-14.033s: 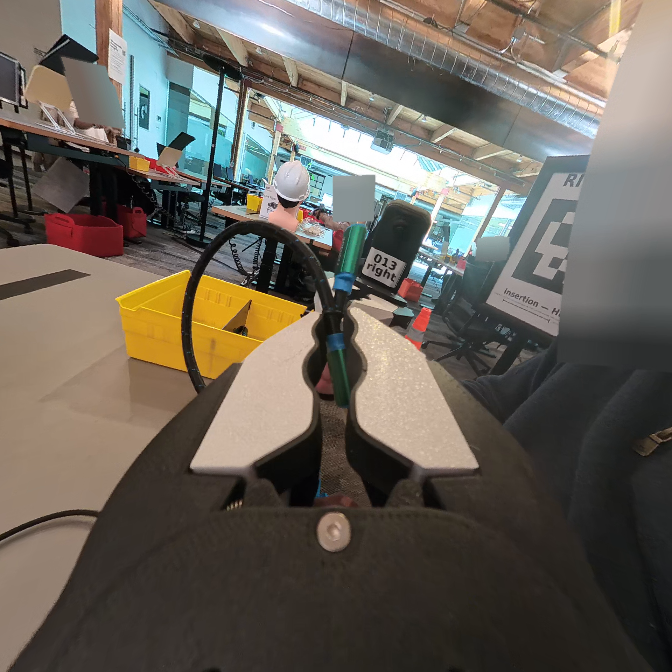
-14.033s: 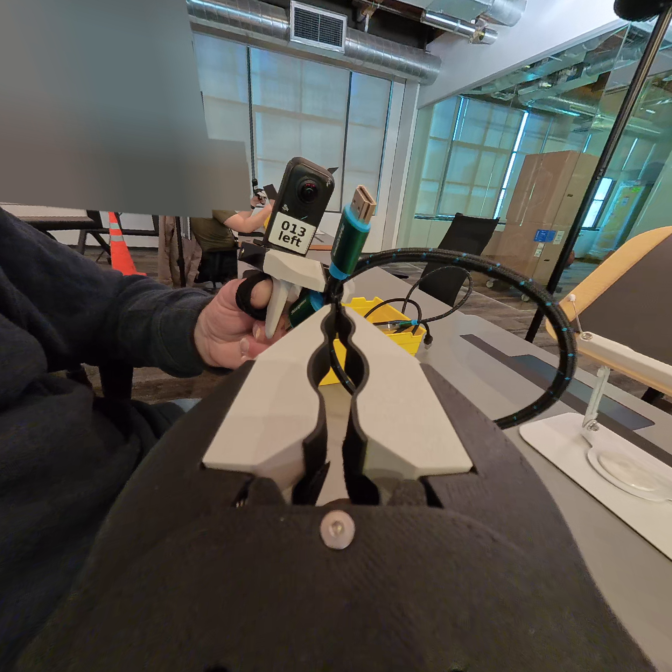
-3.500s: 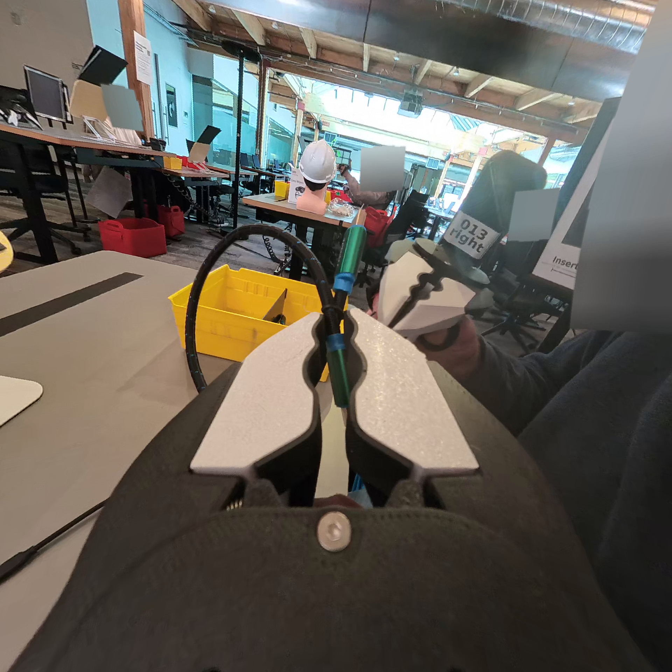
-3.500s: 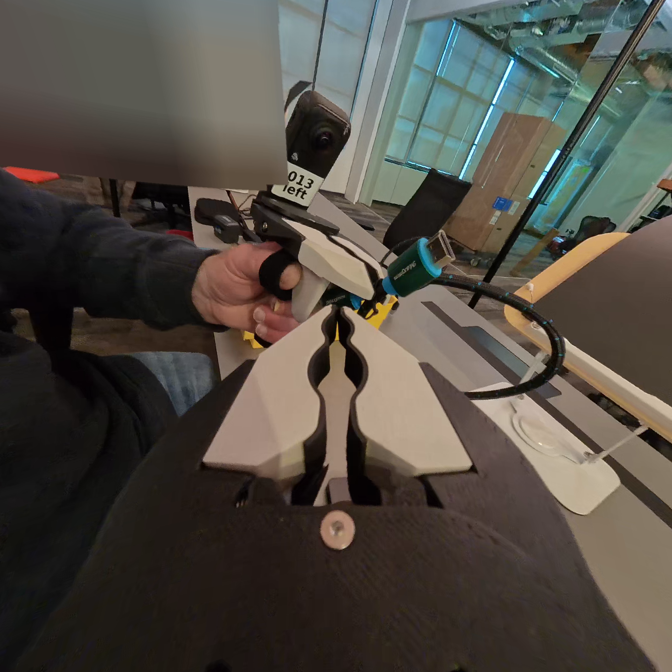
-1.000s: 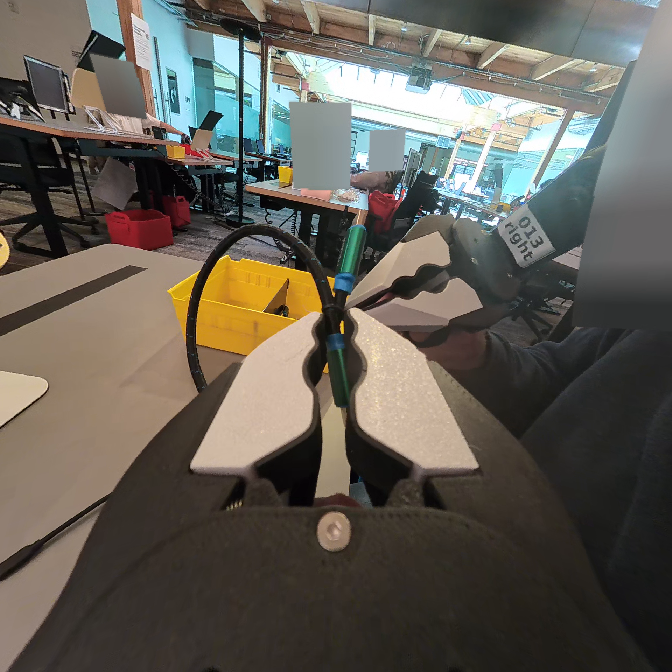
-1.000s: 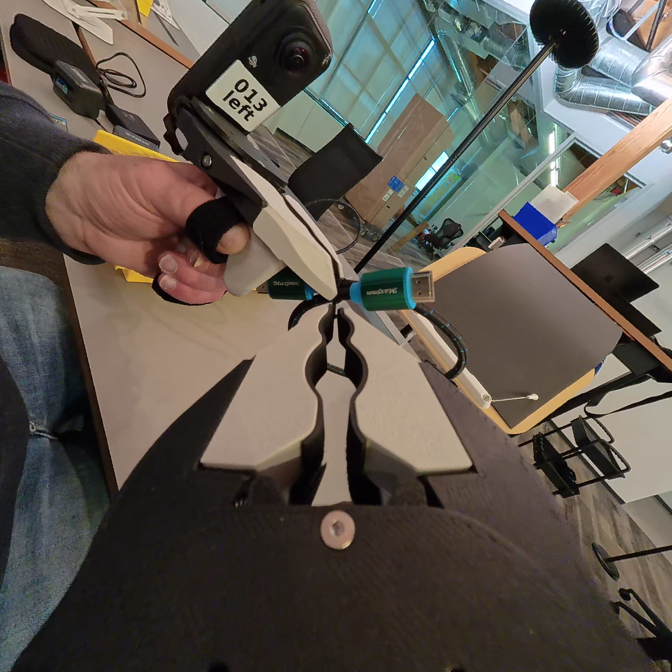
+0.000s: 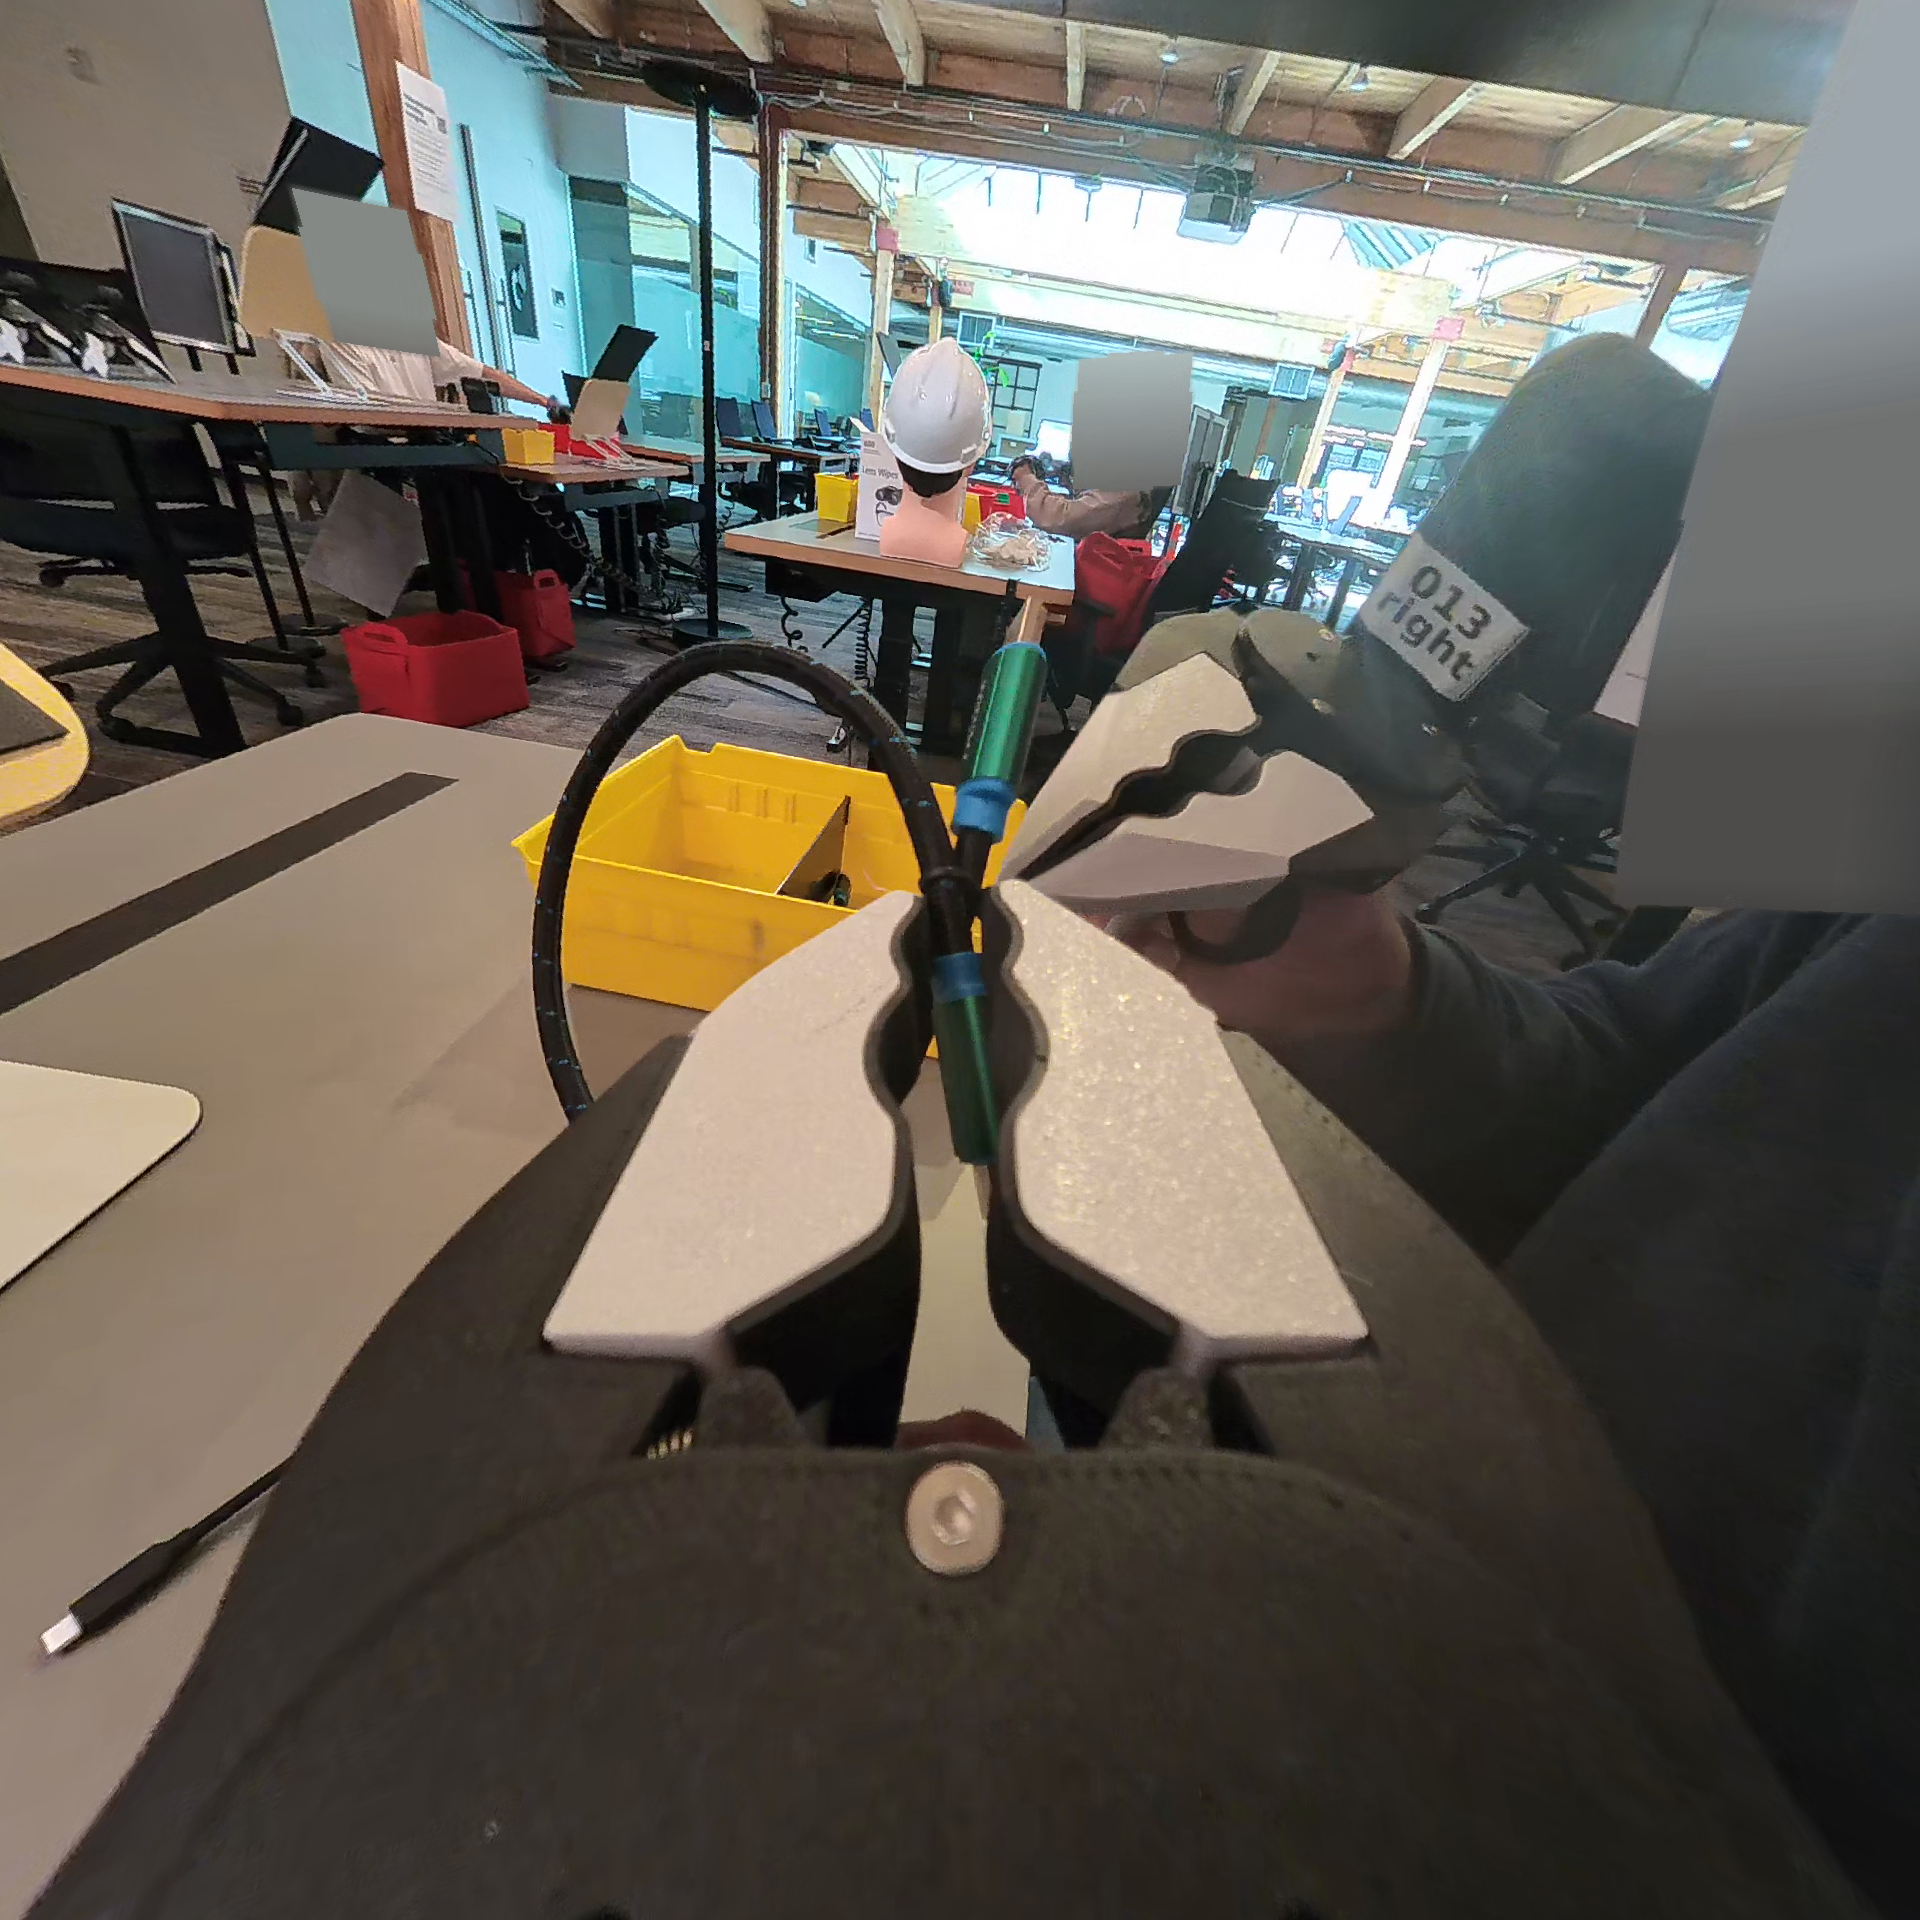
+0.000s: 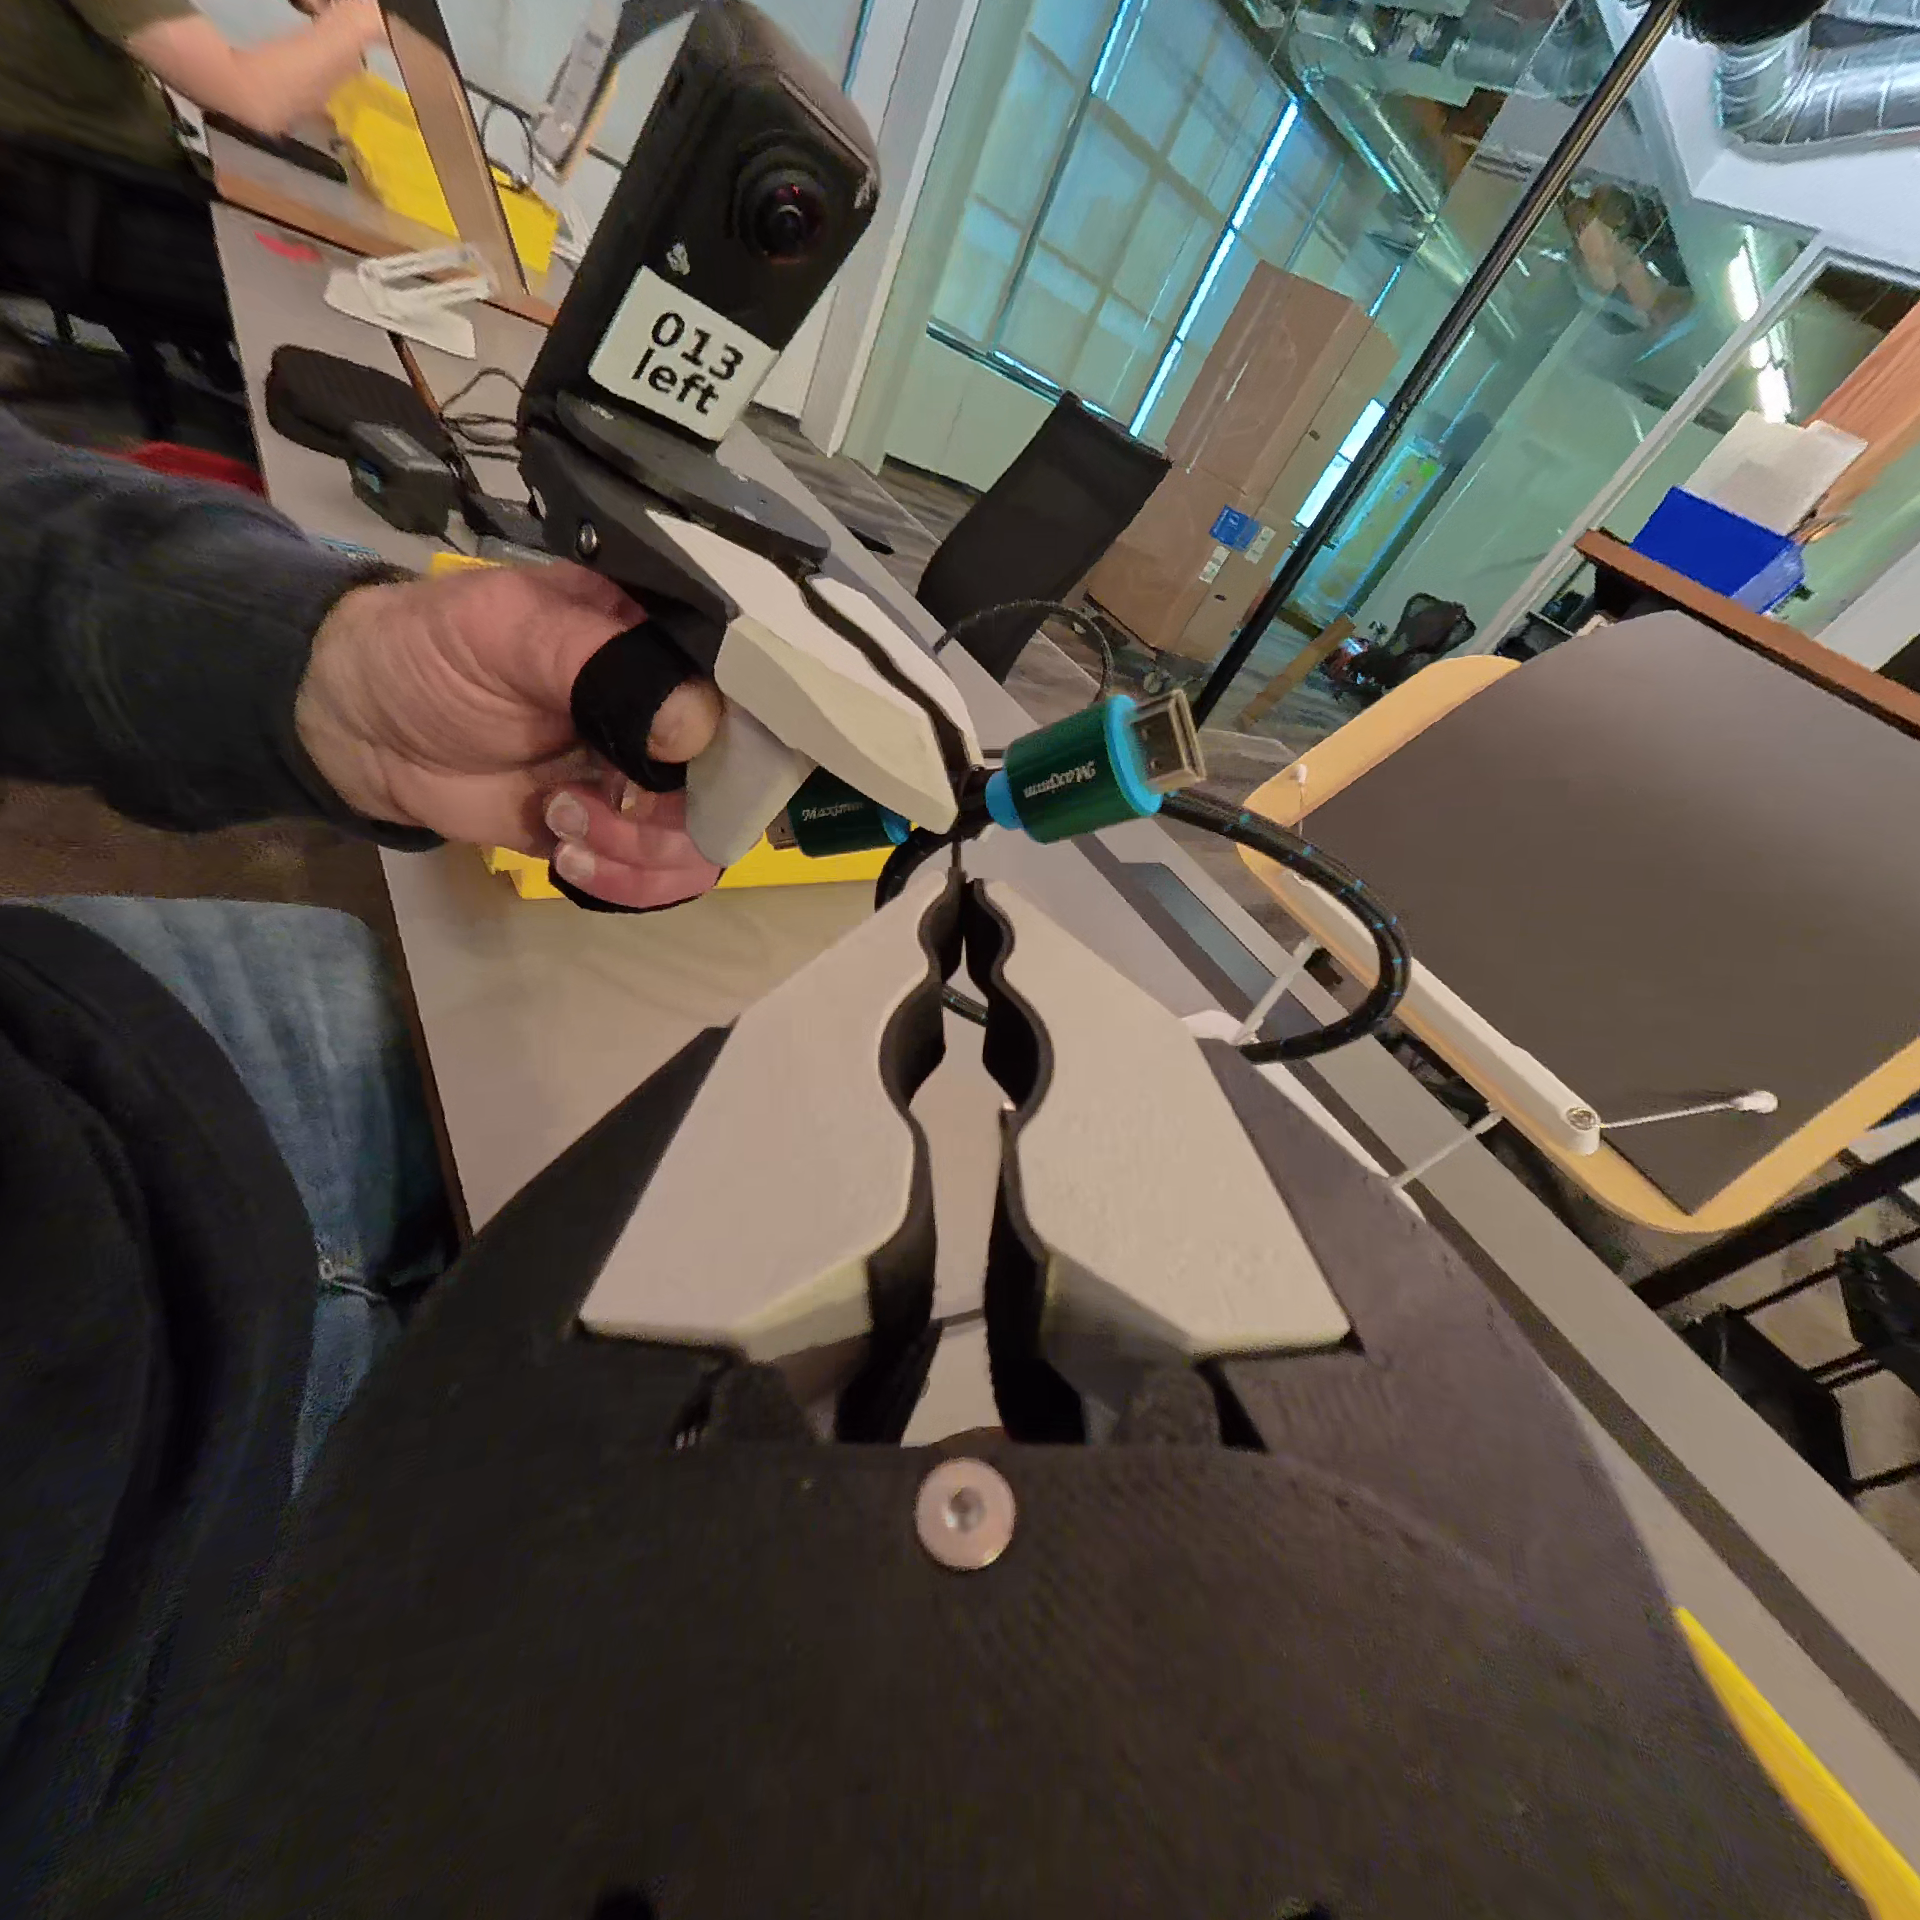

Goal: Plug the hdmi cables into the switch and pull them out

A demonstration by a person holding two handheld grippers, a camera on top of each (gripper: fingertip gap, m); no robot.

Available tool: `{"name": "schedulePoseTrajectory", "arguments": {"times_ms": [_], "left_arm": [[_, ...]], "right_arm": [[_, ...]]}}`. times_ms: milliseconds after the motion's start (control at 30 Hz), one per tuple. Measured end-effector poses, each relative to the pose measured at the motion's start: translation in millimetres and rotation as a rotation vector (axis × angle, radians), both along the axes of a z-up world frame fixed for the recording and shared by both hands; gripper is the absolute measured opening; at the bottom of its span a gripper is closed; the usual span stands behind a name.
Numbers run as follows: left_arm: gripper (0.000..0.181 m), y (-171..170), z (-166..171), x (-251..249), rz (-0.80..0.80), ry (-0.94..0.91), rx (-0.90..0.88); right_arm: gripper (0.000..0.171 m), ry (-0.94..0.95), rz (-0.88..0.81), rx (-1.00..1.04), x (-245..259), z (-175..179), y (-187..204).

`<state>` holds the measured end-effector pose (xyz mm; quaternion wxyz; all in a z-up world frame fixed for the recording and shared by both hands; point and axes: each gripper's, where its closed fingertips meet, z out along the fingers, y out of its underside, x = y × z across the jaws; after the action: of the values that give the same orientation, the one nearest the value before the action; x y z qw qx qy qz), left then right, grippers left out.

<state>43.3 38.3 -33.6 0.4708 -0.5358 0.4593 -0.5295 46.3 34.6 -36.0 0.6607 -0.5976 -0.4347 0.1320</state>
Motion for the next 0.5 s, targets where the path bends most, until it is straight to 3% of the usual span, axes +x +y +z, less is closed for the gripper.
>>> {"name": "schedulePoseTrajectory", "arguments": {"times_ms": [133,200,500], "left_arm": [[0.008,-0.3,-0.7,0.7,0.001,0.002,0.002],[0.008,-1.1,-0.8,1.2,0.002,0.007,0.011],[0.008,-3.1,-1.6,2.1,0.005,0.021,0.033]], "right_arm": [[0.0,-0.003,0.01,0.017,-2.2,2.0,-0.7],[0.009,-0.033,-0.005,0.013,-3.4,-2.7,2.4],[0.0,-0.078,-0.026,0.031,-4.1,-4.4,2.8]]}}
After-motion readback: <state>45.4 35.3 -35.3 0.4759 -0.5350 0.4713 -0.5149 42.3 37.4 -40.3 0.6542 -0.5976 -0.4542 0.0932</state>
